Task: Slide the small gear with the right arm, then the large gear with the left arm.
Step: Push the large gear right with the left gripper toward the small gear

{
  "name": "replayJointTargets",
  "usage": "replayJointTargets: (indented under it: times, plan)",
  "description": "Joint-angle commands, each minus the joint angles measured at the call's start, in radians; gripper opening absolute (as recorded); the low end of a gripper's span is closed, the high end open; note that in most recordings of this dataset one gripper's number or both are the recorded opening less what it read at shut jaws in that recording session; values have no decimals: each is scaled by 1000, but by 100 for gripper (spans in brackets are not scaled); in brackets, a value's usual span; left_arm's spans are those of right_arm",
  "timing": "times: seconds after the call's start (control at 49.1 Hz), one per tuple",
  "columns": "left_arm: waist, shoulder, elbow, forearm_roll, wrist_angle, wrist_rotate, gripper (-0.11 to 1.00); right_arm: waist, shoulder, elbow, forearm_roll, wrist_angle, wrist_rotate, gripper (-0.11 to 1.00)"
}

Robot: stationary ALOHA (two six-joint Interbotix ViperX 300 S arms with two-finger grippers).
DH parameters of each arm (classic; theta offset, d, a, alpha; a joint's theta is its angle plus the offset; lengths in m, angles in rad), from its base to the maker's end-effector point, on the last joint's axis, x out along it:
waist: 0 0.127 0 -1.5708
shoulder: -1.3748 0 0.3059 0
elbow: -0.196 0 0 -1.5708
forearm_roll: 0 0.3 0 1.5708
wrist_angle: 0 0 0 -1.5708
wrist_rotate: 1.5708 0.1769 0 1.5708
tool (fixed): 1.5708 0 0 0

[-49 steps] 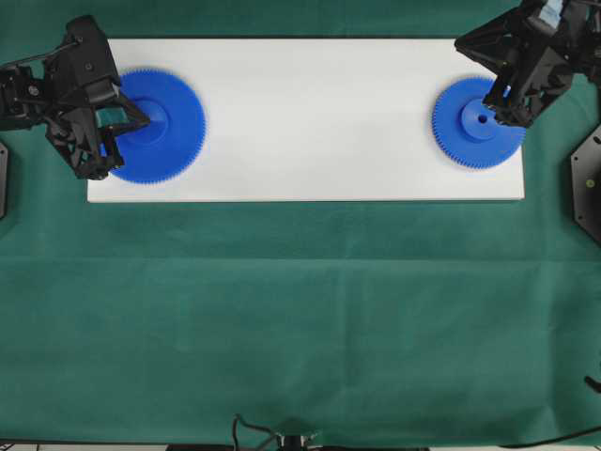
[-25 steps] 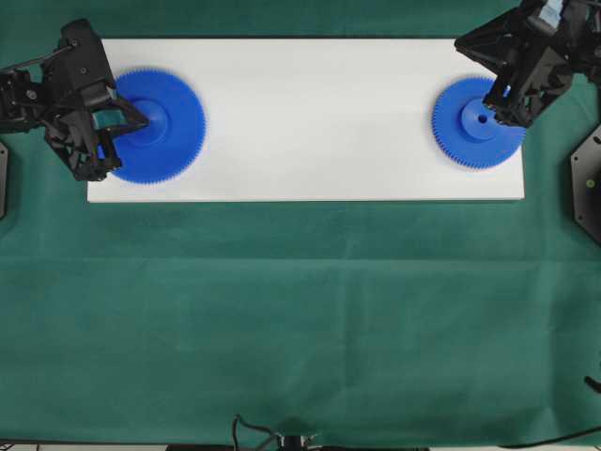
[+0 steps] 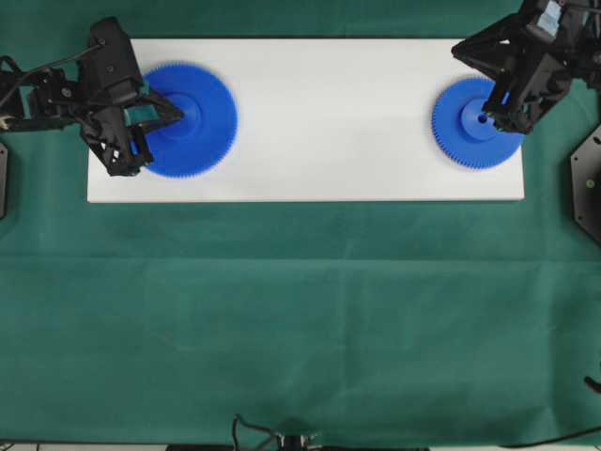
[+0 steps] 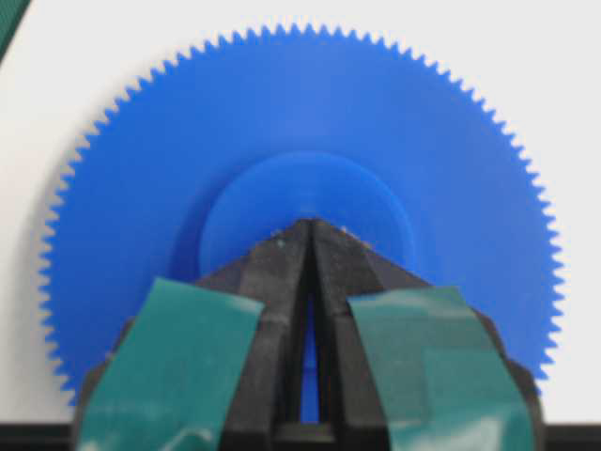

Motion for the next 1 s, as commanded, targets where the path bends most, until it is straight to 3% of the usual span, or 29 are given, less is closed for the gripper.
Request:
replayJointTargets:
  times: [0.0, 0.204, 0.53, 0.754, 0.978]
  plan:
    - [-17, 86, -5, -2, 8, -6, 0, 6, -2, -17, -3, -8, 2, 52]
    - [-49, 255, -127, -3, -32, -5, 0, 12, -2, -17, -3, -8, 2, 52]
    - [-95, 588, -552, -2, -17, 5, 0, 23, 2, -17, -5, -9, -8, 52]
    - [-127, 699, -795, -2, 66, 6, 0, 21, 2, -17, -15, -12, -9, 52]
    - [-133, 773, -943, -2, 124, 8, 0, 21, 6, -17, -23, -35, -9, 52]
